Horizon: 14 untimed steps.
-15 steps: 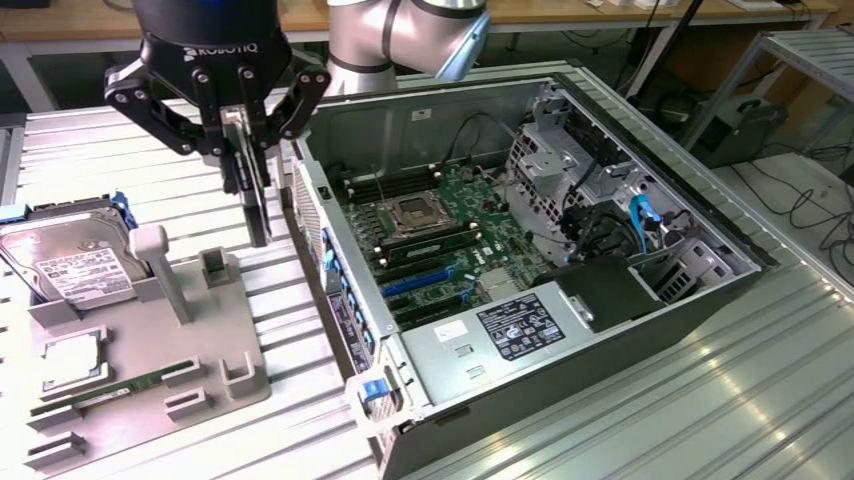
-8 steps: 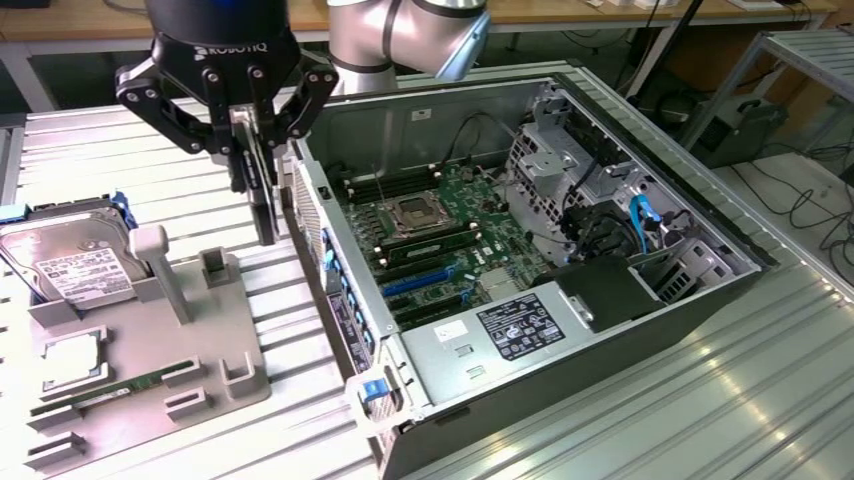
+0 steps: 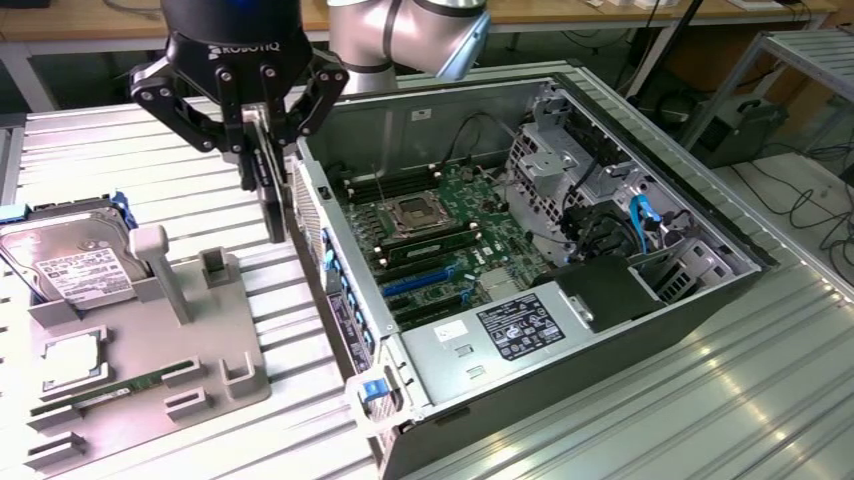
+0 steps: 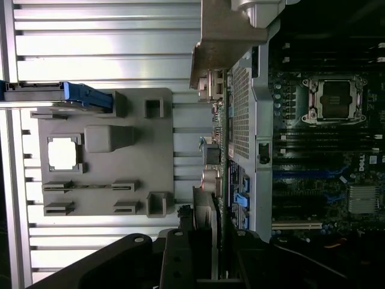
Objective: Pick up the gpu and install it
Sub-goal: 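Pick up the gpu and move the gpu toward the slot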
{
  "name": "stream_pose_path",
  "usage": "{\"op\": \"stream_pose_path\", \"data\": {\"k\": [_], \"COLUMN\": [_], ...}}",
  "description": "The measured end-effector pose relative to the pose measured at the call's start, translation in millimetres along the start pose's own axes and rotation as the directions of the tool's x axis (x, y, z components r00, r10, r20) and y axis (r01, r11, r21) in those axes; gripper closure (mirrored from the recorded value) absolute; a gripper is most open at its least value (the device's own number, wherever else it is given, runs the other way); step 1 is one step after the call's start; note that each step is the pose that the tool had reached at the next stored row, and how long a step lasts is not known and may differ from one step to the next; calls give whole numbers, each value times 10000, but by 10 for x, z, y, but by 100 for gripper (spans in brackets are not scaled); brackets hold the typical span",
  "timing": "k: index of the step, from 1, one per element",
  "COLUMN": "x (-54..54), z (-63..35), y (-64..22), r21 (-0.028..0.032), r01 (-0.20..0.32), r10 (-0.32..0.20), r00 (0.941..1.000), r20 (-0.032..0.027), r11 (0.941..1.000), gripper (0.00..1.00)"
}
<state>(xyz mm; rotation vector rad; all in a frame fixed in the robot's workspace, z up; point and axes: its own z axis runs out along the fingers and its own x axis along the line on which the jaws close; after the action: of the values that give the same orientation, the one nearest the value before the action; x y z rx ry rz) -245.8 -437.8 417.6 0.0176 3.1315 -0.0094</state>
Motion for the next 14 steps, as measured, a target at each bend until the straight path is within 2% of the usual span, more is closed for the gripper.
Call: {"op": "stream_pose_path", "data": {"k": [13, 14], "x": [-113, -183], "z": [1, 2], "y": [1, 2], "r21": [0, 0], "r01": [0, 0], "r10": [0, 0], "r00": [10000, 10000], "r20": [0, 0], "r11": [10000, 10000], "gripper": [72, 72]}}
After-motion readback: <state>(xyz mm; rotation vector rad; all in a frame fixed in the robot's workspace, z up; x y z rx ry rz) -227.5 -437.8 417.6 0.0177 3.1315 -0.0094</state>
